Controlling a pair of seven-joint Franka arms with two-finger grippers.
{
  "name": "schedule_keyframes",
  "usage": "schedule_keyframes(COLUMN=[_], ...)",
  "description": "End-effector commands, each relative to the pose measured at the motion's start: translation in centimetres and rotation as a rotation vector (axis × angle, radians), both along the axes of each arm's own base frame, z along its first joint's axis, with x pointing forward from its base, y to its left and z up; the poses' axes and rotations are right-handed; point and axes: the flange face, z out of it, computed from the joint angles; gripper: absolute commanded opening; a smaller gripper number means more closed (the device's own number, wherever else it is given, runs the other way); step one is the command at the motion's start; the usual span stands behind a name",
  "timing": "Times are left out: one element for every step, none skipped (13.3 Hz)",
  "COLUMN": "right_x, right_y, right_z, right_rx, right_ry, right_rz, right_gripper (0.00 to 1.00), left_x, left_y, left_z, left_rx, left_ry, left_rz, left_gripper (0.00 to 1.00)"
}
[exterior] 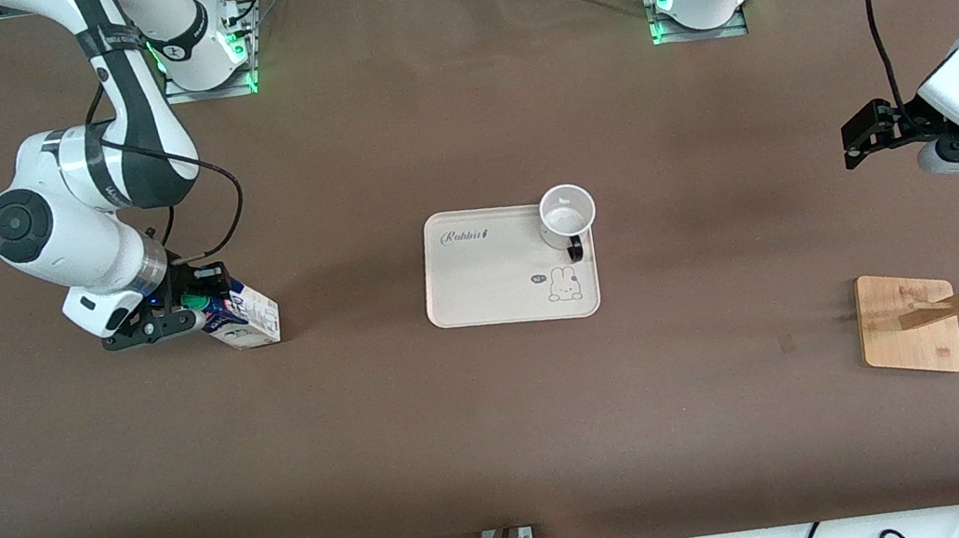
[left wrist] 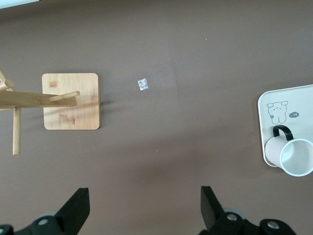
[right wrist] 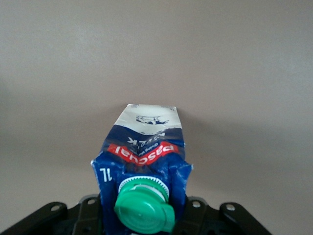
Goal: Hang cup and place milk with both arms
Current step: 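Carry the milk carton off the tray and lower it onto the table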
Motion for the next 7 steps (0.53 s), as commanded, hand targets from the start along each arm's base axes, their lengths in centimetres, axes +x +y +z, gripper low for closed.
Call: schedule_keyframes(right_x=[0.4,0.5,0.6,0.8,1.2,1.8,2.5], right_y=[-0.3,-0.4,-0.5,-0.6,-0.3,0.0,0.4], right_z=[-1.4,-2.2,-2.4,-2.4,-2.2,-1.6,-0.4], right_rx=[-0.017,-0.027,-0.031,-0.032,-0.034,-0.039,-0.035], right_ry=[0.024,0.031,0.028,0.026,0.018,0.006,-0.016], right_rz=[-0.012,-0.014,-0.018,-0.020,-0.019,-0.051,-0.056], right_gripper=[0.47,0.47,0.48,0.51,0.68,0.96,1.00], left_x=[-0.6,-0.6,-0.6,-0.6,-0.6,-0.6,-0.7], left_y=[0.0,0.0,0.0,0.0,0.0,0.0,0.3], left_z=[0.4,0.4,0.4,0.3,0.3,0.3,0.3], left_rx=[0.011,0.011,0.011,0.011,0.011,0.011,0.011], left_ry=[0.005,0.005,0.005,0.006,0.006,0.006,0.015], left_rz=[0.002,0.002,0.002,0.002,0.002,0.002,0.006], left_gripper=[1.00,1.00,1.00,1.00,1.00,1.00,1.00])
